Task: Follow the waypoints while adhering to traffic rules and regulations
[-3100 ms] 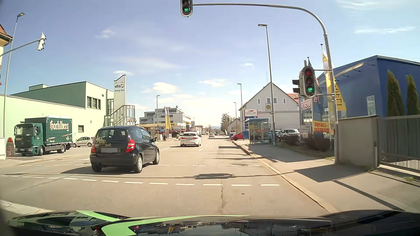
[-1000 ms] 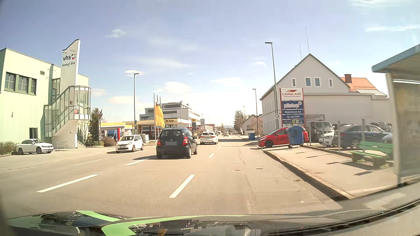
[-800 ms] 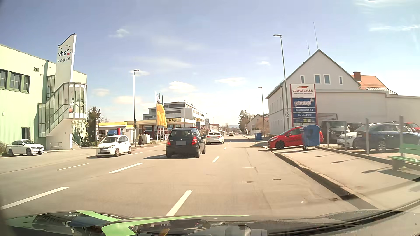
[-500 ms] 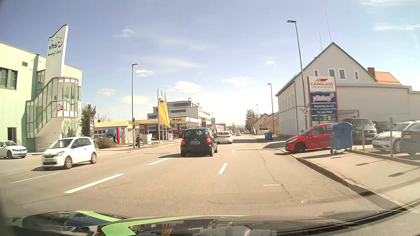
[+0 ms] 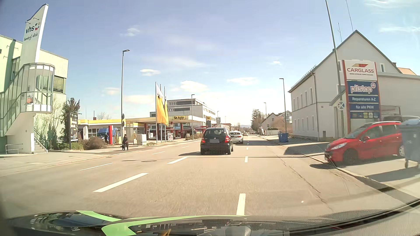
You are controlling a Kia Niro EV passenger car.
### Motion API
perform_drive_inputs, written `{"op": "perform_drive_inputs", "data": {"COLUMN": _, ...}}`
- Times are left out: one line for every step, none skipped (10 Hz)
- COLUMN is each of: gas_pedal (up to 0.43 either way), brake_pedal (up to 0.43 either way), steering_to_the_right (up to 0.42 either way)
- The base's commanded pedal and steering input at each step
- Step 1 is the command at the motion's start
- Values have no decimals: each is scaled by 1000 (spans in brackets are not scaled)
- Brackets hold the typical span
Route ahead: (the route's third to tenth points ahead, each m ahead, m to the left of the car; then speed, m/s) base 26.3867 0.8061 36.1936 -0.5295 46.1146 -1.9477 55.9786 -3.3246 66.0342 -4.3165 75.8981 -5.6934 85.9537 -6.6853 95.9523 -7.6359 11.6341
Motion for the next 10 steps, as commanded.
{"op": "perform_drive_inputs", "data": {"gas_pedal": 67, "brake_pedal": 0, "steering_to_the_right": 2}}
{"op": "perform_drive_inputs", "data": {"gas_pedal": 67, "brake_pedal": 0, "steering_to_the_right": 6}}
{"op": "perform_drive_inputs", "data": {"gas_pedal": 67, "brake_pedal": 0, "steering_to_the_right": 10}}
{"op": "perform_drive_inputs", "data": {"gas_pedal": 67, "brake_pedal": 0, "steering_to_the_right": 13}}
{"op": "perform_drive_inputs", "data": {"gas_pedal": 79, "brake_pedal": 0, "steering_to_the_right": 16}}
{"op": "perform_drive_inputs", "data": {"gas_pedal": 79, "brake_pedal": 0, "steering_to_the_right": 19}}
{"op": "perform_drive_inputs", "data": {"gas_pedal": 79, "brake_pedal": 0, "steering_to_the_right": 22}}
{"op": "perform_drive_inputs", "data": {"gas_pedal": 79, "brake_pedal": 0, "steering_to_the_right": 23}}
{"op": "perform_drive_inputs", "data": {"gas_pedal": 79, "brake_pedal": 0, "steering_to_the_right": 23}}
{"op": "perform_drive_inputs", "data": {"gas_pedal": 79, "brake_pedal": 0, "steering_to_the_right": 23}}
